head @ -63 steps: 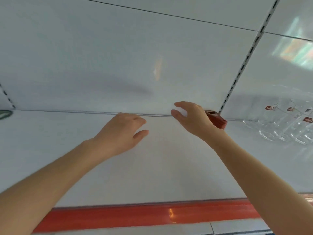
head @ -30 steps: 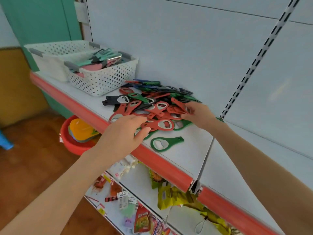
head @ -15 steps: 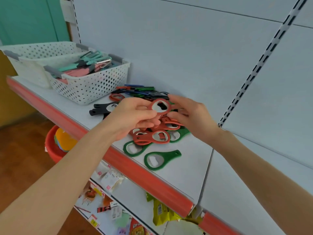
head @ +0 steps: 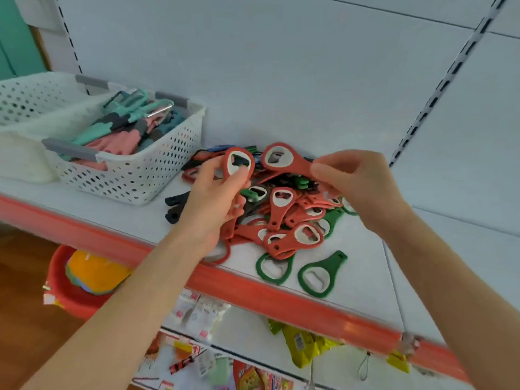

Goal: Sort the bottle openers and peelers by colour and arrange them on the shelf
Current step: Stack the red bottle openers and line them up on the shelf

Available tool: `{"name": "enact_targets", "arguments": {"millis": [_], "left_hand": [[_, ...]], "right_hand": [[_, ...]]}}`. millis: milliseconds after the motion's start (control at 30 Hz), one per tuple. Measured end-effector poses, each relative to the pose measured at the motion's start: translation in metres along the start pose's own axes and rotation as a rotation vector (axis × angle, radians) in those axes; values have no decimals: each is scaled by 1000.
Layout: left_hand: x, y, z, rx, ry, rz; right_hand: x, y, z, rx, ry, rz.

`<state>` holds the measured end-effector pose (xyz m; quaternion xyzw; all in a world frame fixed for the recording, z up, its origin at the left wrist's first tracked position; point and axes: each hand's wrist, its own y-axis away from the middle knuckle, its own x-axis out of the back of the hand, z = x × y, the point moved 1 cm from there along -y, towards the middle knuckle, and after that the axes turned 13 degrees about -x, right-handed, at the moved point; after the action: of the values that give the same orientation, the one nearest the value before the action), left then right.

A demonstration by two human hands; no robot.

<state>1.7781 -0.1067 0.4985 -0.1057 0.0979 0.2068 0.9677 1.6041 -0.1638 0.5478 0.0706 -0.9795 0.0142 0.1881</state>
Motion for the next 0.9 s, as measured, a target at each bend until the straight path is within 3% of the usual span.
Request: {"name": "enact_targets", "arguments": {"millis": [100, 167, 233, 300, 367, 567, 767, 900], "left_hand": [[-12, -2, -2, 63, 173, -94], [-12, -4, -3, 64, 238, -126], [-7, -6, -3, 75, 277, -138], [-2, -8, -3, 68, 268, -162], [1, -8, -3, 39, 228, -193], [2, -10, -10, 27, 20, -285], [-14, 0, -7, 163, 55, -463], [-19, 2, -3, 174, 110, -459]], "right_hand": [[-32, 28, 1, -22, 29, -71], [-41, 35, 10, 14, 241, -57], [-33, 29, 24, 0, 492, 80], [-22, 24, 39, -124, 751, 143], [-20, 24, 54, -239, 842, 88], [1, 22, 56, -184, 361, 144], [4, 13, 13, -125, 48, -11], [-16, 3, 4, -7, 159, -6]]}}
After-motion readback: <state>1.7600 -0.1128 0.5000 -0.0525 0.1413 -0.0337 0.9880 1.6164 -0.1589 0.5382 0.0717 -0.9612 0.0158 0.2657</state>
